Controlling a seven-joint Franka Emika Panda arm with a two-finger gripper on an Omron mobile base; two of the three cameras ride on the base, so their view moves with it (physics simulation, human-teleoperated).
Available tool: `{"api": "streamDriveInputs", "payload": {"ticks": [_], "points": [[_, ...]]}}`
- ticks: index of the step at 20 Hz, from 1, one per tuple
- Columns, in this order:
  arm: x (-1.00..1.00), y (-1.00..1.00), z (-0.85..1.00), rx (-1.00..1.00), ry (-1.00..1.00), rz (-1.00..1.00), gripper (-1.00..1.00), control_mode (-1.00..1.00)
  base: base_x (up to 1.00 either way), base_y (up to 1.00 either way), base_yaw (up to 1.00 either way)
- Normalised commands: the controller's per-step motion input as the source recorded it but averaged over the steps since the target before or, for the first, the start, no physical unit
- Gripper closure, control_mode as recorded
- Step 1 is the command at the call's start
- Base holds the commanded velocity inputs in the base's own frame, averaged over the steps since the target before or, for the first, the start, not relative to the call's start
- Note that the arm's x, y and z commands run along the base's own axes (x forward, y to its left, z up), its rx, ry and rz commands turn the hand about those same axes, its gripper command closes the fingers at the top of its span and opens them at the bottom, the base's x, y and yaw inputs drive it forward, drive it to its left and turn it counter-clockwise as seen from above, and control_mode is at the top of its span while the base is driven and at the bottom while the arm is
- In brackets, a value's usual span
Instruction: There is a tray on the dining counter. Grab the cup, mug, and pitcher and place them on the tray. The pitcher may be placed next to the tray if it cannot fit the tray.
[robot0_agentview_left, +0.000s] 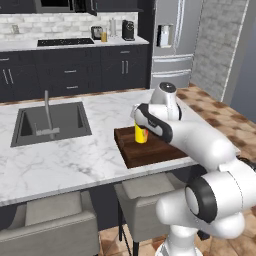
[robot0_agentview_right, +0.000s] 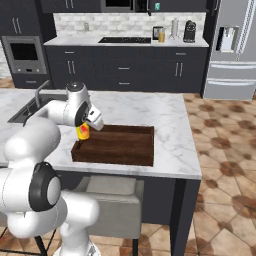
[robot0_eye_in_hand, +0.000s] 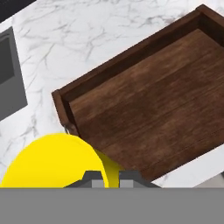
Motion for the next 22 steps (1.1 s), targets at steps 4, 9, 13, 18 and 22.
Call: {"api": "streamDriveInputs", "payload": {"ticks": [4, 9, 13, 18, 22], "points": [[0.14, 0.00, -0.08, 0.00, 0.00, 0.00, 1.00, -1.00, 0.00, 0.00, 0.00], [0.10, 0.00, -0.14, 0.00, 0.00, 0.00, 1.00, -1.00, 0.00, 0.00, 0.00], [0.02, 0.00, -0.18, 0.00, 0.00, 0.00, 1.00, -1.00, 0.00, 0.00, 0.00], [0.04, 0.00, -0.20, 0.00, 0.00, 0.00, 1.00, -1.00, 0.00, 0.00, 0.00], [0.05, 0.00, -0.15, 0.00, 0.00, 0.00, 1.00, -1.00, 0.00, 0.00, 0.00]]}}
